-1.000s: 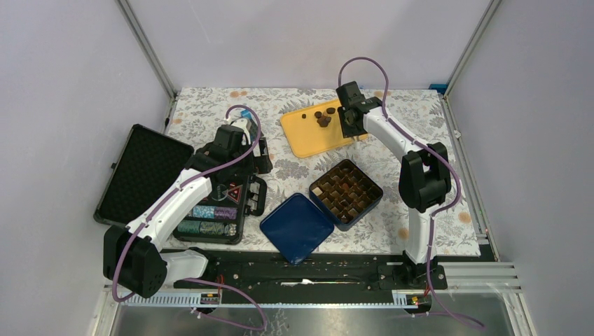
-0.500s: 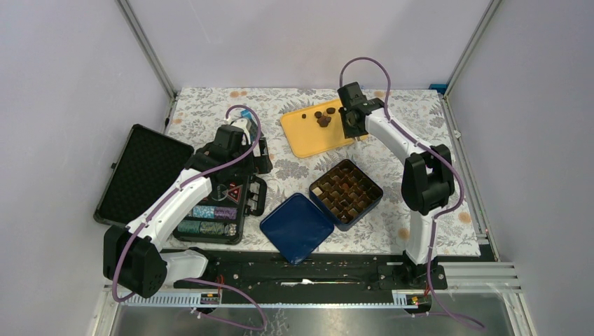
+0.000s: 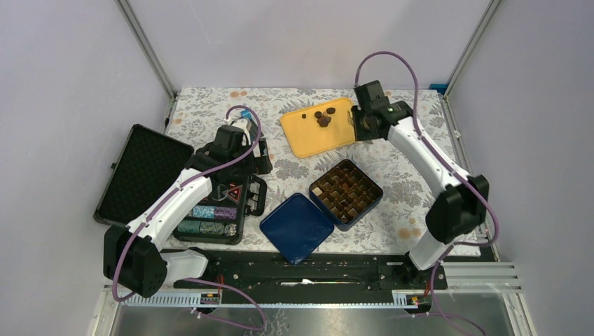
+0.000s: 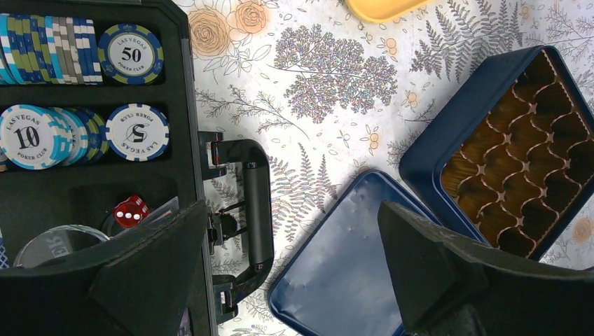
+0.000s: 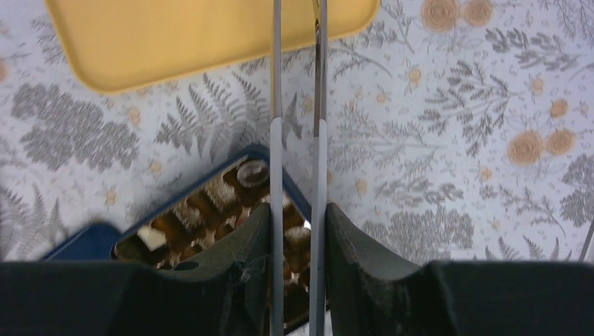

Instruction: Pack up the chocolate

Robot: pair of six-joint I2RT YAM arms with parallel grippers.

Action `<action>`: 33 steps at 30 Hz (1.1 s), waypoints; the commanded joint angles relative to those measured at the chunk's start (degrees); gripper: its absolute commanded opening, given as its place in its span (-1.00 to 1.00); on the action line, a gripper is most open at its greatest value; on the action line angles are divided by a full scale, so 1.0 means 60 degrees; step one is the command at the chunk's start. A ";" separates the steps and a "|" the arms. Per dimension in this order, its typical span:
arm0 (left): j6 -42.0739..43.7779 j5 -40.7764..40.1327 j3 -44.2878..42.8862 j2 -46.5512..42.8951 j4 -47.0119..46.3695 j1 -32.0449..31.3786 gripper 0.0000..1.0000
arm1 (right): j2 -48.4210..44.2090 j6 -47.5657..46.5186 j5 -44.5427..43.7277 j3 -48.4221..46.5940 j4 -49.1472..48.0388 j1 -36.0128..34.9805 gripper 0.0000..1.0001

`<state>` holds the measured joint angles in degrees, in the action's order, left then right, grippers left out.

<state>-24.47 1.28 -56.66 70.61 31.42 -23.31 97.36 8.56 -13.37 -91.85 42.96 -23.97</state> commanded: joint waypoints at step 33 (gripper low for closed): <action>-0.0141 -0.0069 -0.0628 0.0083 -0.0285 0.0003 0.97 | -0.6199 0.1522 0.1044 0.3807 0.4323 -0.0195 -1.00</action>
<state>-25.30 1.30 -58.17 71.75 31.59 -23.31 61.01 16.69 -4.08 -69.52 70.54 -24.77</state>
